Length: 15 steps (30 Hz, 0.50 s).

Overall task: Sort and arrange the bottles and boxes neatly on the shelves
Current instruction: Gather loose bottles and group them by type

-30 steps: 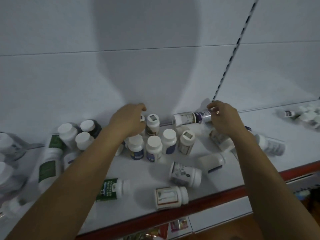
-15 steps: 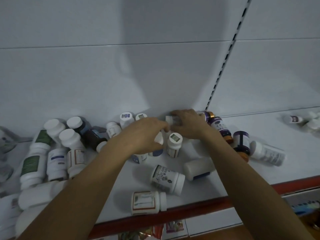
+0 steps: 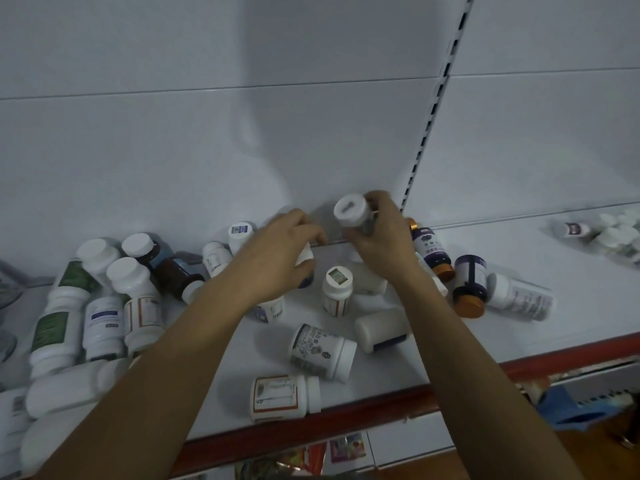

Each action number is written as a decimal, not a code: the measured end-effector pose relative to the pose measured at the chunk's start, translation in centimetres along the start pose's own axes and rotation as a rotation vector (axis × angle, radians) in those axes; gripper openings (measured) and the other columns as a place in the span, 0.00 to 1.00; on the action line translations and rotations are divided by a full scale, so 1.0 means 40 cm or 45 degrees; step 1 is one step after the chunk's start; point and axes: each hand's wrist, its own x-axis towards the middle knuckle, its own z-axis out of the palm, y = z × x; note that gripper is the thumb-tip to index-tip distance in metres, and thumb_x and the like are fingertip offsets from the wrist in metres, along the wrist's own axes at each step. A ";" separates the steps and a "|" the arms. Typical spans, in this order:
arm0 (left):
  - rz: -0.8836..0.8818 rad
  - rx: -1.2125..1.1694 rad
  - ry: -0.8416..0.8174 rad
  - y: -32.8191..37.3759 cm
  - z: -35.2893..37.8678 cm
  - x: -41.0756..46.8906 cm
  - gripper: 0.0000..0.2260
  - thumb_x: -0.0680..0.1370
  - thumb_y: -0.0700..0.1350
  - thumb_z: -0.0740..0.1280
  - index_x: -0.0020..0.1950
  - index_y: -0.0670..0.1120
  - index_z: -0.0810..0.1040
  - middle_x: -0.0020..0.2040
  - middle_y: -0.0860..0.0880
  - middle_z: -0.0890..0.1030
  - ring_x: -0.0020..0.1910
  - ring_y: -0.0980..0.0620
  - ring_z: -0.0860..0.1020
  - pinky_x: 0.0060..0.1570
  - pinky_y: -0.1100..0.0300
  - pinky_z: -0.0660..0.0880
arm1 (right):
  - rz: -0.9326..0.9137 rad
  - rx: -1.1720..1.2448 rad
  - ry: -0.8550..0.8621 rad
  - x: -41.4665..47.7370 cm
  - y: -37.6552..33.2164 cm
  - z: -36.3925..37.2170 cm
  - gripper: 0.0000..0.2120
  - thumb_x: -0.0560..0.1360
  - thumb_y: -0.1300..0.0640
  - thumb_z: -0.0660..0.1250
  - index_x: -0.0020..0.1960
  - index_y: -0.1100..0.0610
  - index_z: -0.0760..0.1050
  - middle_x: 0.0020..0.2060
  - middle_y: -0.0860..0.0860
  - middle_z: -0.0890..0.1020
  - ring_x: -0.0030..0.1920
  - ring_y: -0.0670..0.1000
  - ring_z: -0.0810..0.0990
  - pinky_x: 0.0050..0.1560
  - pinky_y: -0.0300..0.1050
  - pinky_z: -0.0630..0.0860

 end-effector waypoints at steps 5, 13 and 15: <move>-0.127 -0.054 0.195 -0.034 -0.054 -0.035 0.12 0.76 0.41 0.73 0.58 0.50 0.81 0.56 0.51 0.78 0.54 0.50 0.75 0.55 0.53 0.72 | 0.104 0.439 0.226 -0.070 -0.040 -0.058 0.28 0.70 0.51 0.78 0.62 0.45 0.66 0.53 0.40 0.78 0.50 0.37 0.80 0.44 0.32 0.78; -0.361 0.068 0.089 -0.143 -0.152 -0.161 0.14 0.74 0.39 0.73 0.57 0.52 0.80 0.48 0.54 0.79 0.40 0.53 0.75 0.45 0.53 0.74 | -0.050 0.492 0.270 -0.077 -0.145 -0.046 0.24 0.70 0.49 0.77 0.62 0.47 0.72 0.53 0.47 0.81 0.51 0.44 0.81 0.43 0.31 0.76; -0.370 0.047 0.111 -0.158 -0.168 -0.195 0.12 0.75 0.41 0.74 0.55 0.53 0.80 0.47 0.54 0.79 0.38 0.56 0.76 0.42 0.54 0.75 | -0.082 0.478 0.240 -0.071 -0.178 -0.021 0.24 0.70 0.49 0.76 0.62 0.48 0.72 0.55 0.49 0.80 0.53 0.47 0.80 0.46 0.33 0.76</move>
